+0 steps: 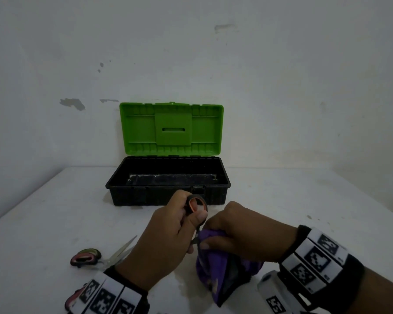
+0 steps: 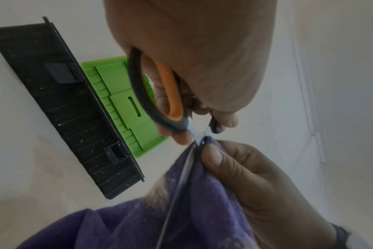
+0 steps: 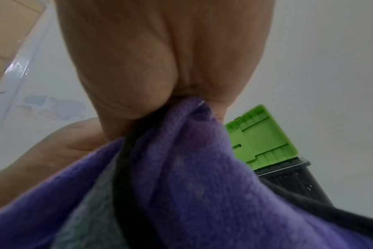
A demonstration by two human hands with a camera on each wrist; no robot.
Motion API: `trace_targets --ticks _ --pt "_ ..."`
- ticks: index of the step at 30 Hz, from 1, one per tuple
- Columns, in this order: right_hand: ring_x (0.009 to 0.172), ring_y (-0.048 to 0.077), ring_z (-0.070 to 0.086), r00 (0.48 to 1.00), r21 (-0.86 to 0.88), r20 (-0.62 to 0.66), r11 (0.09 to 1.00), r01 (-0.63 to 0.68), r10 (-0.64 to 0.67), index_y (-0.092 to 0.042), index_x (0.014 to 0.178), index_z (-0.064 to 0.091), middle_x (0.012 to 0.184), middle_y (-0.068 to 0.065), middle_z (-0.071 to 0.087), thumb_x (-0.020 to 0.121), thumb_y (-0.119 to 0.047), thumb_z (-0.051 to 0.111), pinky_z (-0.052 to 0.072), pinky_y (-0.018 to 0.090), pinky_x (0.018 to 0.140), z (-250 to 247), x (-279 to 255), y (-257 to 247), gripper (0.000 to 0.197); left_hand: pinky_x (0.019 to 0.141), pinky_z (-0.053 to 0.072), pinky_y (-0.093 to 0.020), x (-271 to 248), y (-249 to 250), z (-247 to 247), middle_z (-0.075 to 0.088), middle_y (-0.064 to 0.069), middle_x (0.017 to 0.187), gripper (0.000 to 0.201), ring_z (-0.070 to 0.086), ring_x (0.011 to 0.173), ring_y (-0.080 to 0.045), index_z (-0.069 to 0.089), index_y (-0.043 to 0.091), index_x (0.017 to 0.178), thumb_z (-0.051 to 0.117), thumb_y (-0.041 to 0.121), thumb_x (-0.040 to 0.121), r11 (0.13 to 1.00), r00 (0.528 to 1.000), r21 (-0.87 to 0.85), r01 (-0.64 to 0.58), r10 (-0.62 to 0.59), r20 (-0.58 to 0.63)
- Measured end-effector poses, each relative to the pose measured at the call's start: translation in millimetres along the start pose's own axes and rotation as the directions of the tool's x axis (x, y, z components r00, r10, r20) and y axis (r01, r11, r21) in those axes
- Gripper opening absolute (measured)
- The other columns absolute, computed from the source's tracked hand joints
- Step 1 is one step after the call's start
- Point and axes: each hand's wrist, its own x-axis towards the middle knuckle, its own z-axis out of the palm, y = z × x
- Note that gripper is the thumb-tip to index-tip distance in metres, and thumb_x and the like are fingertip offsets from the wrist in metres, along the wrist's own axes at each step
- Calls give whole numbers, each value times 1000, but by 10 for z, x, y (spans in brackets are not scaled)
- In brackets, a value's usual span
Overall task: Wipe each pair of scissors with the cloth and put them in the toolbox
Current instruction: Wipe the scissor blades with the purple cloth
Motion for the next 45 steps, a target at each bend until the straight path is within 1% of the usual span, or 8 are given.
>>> trace_targets --ticks 9,14,19,24,32,37,40,45 --pt "61 10 53 999 168 28 985 -27 23 -10 82 67 68 0 61 95 -37 60 38 15 57 -67 -58 28 31 43 50 -41 9 105 -47 64 7 62 24 61 41 -18 51 16 93 51 40 88 999 1000 -36 24 -24 3" --pt "61 5 53 997 171 40 983 -64 58 -14 80 64 66 -6 56 95 -39 58 37 10 58 -179 -135 94 30 43 51 -34 15 124 -84 66 6 63 24 62 41 -18 51 17 94 52 40 87 1000 1000 -20 7 -7 -27" --pt "64 7 56 994 204 47 973 -109 102 -16 79 64 69 -3 60 96 -39 58 42 15 61 -259 -256 169 29 43 49 -24 7 117 -81 66 6 63 23 62 42 -18 51 18 95 52 39 85 999 998 -40 -9 6 -63" --pt "60 5 55 974 292 -28 934 -208 226 -15 73 64 66 0 62 93 -38 60 44 20 60 -349 -445 289 30 43 49 -25 -35 69 -129 64 4 59 25 61 42 -21 52 16 94 51 39 84 995 988 -100 27 -42 -146" --pt "69 16 68 865 740 -194 648 -180 463 -12 80 72 76 9 73 93 -32 51 51 23 63 -262 -548 262 32 40 46 -22 -52 35 -98 52 -18 51 22 61 45 -34 53 16 95 48 37 91 970 934 -230 73 -148 -326" --pt "75 27 66 860 866 -131 478 -143 494 2 87 69 83 22 72 94 -36 55 53 34 72 -83 -471 172 41 44 50 -26 -36 73 23 55 -5 47 18 63 45 -30 52 17 96 48 34 94 970 937 -230 74 -147 -318" --pt "79 26 68 876 852 -97 495 -172 472 2 91 70 89 24 73 95 -35 51 54 37 77 -60 -442 104 42 46 54 -33 -31 73 71 57 0 50 26 63 44 -25 52 17 96 46 41 90 978 938 -195 71 -132 -321" --pt "69 18 66 906 802 -91 570 -180 414 -15 76 72 75 11 72 96 -36 50 51 26 67 -110 -368 -52 36 45 53 -32 -49 64 133 57 -6 50 24 63 44 -24 51 19 94 46 42 89 985 922 -170 39 -101 -373"
